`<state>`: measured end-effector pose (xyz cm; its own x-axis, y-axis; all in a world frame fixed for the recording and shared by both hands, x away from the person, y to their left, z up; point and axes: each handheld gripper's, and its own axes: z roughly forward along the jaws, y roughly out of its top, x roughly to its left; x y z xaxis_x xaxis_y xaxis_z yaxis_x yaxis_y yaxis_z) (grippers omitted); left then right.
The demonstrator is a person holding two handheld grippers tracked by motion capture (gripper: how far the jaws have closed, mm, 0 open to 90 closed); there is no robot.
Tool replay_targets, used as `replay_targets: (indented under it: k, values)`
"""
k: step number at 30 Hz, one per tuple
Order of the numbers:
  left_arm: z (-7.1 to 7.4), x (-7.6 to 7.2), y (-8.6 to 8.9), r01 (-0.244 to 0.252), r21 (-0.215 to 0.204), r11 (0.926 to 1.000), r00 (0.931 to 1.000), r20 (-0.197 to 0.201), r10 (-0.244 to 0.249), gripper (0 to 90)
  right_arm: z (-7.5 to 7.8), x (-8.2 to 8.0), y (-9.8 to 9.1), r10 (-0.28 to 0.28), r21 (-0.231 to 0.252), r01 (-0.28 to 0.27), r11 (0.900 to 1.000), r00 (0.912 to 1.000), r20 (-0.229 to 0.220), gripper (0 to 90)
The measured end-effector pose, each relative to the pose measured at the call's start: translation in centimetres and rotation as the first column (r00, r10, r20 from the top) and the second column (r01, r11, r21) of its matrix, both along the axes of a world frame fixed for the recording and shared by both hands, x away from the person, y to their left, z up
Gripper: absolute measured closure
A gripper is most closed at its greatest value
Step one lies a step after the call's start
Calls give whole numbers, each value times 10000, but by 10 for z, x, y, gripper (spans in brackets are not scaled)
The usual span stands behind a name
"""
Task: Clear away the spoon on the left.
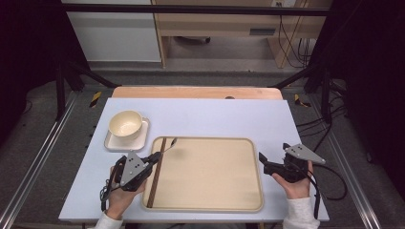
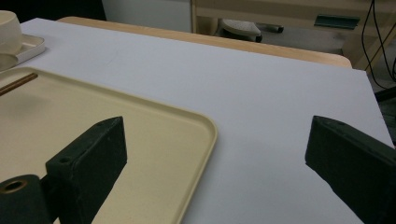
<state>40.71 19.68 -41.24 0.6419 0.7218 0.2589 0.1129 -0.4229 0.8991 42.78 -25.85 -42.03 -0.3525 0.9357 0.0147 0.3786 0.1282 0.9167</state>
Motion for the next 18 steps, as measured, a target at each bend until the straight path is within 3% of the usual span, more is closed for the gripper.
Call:
replay_targets:
  k: [7, 18]
  values:
    - [-11, 5, -6, -24, 398, 9992, 9998, -211, 32, 889, 0, 0, 1, 12, 18, -12, 10000, 10000, -6, 60]
    - [-21, 12, -9, -173, 613, 9980, 9992, -337, 194, 889, -1, 1, 1, 26, 4, -26, 10000, 10000, -25, 60]
